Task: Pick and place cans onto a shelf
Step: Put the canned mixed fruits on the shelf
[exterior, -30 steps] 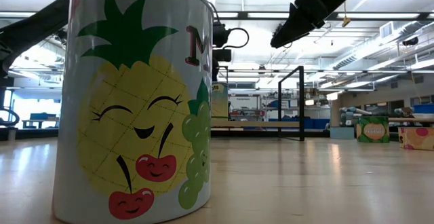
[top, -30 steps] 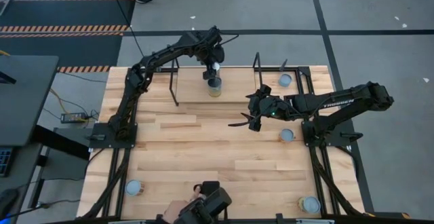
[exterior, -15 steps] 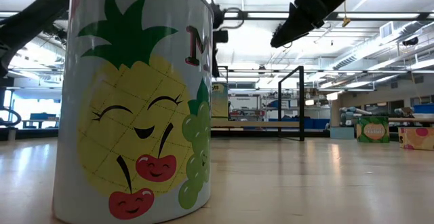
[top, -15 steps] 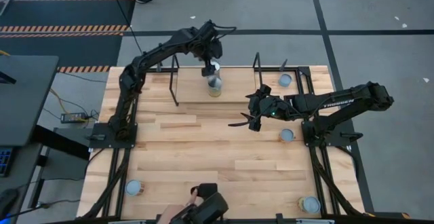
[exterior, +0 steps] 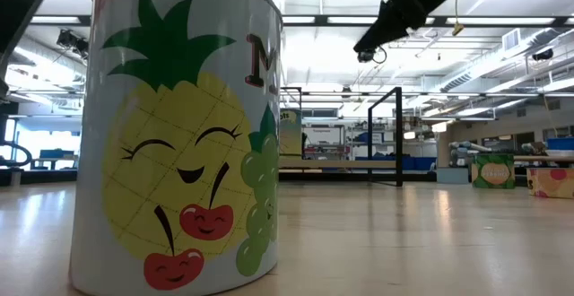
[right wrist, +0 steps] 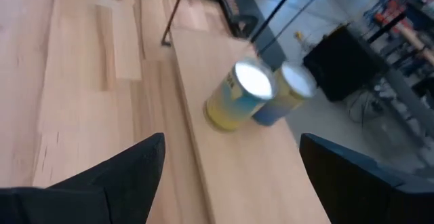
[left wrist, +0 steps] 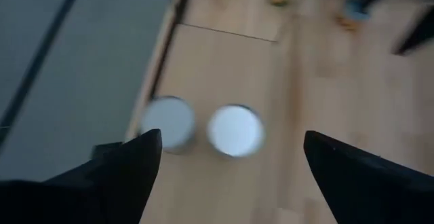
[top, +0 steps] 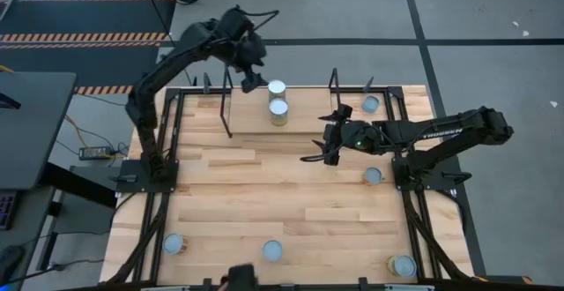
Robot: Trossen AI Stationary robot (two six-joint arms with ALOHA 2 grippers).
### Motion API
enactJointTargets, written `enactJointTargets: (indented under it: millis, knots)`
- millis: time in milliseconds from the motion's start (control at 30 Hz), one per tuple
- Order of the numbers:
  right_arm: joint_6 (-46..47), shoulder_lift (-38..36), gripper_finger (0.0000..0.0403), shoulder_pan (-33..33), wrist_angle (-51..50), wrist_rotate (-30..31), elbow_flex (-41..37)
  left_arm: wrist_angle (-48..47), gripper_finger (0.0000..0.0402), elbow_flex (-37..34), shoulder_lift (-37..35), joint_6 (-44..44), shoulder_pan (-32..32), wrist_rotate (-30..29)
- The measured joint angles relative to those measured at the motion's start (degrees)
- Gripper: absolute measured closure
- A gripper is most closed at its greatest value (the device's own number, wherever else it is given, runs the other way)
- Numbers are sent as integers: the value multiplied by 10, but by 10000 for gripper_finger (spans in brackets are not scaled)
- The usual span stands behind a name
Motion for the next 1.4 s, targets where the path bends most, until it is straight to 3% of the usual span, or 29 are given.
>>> enactJointTargets:
  millis: [100, 233, 433, 600, 767, 1067, 1267, 1400]
  knots:
    - [-13, -10, 53, 4, -25, 0, 18, -26, 49, 0, -28, -5, -25, 9]
    - [21, -18, 53, 18, -160, 23, 84, -51, 58, 0, -62, -12, -71, 9]
    - [190, -30, 53, 47, -421, 24, 174, -78, 61, 0, -101, -22, -150, -3]
    - [360, -43, 53, 103, -517, 4, 165, -94, 61, -2, -130, -45, -212, -50]
    - [403, -9, 53, 191, -389, -17, 122, -62, 61, -94, -188, -98, -278, -100]
    - [311, 159, 53, 285, -73, -44, 139, 40, 61, -371, -333, -329, -454, -216]
    - [265, 288, 51, 306, -8, -60, 227, 94, 61, -482, -368, -486, -618, -320]
    - [237, 366, 38, 303, -1, -108, 294, 141, 61, -532, -366, -544, -703, -379]
